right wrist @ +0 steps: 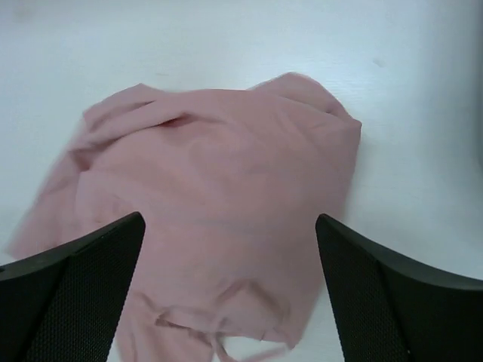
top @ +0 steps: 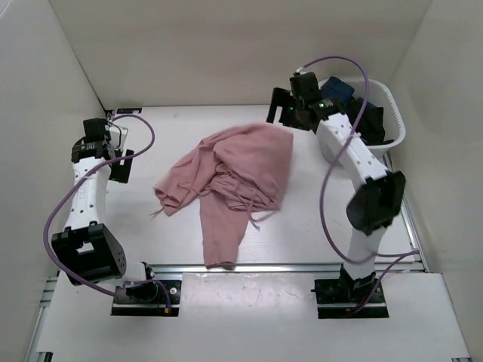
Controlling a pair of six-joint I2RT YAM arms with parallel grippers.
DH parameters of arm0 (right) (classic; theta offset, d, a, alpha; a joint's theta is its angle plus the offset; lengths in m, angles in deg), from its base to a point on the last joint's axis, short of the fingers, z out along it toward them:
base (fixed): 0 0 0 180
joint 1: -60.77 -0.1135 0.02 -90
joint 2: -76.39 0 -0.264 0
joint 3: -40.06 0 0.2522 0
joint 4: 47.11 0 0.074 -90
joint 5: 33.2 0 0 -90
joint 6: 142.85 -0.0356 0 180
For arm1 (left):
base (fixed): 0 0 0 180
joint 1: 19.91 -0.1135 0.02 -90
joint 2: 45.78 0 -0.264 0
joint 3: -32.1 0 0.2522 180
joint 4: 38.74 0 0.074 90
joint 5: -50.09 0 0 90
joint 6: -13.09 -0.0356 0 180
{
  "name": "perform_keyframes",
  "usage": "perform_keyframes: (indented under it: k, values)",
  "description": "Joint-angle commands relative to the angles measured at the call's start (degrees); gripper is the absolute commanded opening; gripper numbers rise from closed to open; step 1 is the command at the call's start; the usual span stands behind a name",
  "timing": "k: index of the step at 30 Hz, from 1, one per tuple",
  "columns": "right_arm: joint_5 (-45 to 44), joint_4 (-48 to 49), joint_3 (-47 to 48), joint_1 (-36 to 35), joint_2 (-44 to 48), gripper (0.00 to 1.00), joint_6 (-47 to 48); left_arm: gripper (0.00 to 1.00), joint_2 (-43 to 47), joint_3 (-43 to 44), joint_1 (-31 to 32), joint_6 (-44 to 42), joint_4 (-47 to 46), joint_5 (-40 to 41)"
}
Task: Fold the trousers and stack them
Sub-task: Grab the trousers from the pile
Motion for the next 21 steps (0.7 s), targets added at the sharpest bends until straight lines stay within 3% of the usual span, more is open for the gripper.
perform_keyframes:
  k: [1,3,5,9,12,15,18,21]
  values:
    - [6.5,-15.6,8.5,6.1,-6.7,0.99,-2.7,1.00,-0.5,-0.7,0.3,-2.1,0.1,3.1]
    - [1.5,-19.3,10.3,6.1,-8.3,0.99,0.7,1.00,-0.5,-0.1,0.9,-2.6,1.7,0.7]
    - [-2.1,-15.9,2.5,4.6,-2.0,0.99,1.3,1.00,-0.5,-0.1,2.6,-3.4,3.1,-1.8]
    - [7.2,-5.8,-18.0,3.2,8.3,0.99,-0.2,1.00,1.6,-4.7,9.8,-4.1,6.3,-9.1]
    - [9.4,-1.5,-26.0,-4.6,11.1,0.96,1.2,1.00,2.1,-10.7,18.2,-3.3,6.3,-13.2]
    - [2.3,-4.1,-24.4,-13.8,8.4,0.95,6.4,1.00,1.0,-17.2,22.0,-3.3,-0.5,-10.3]
    - [-3.3,-8.0,-15.9,-19.2,0.9,0.96,7.8,1.00,-3.6,-22.4,21.8,-3.3,-11.3,2.1]
    - [-8.8,-8.0,-9.3,-21.4,-5.6,0.99,9.3,1.00,-9.8,-21.3,20.5,-1.8,-16.5,9.0]
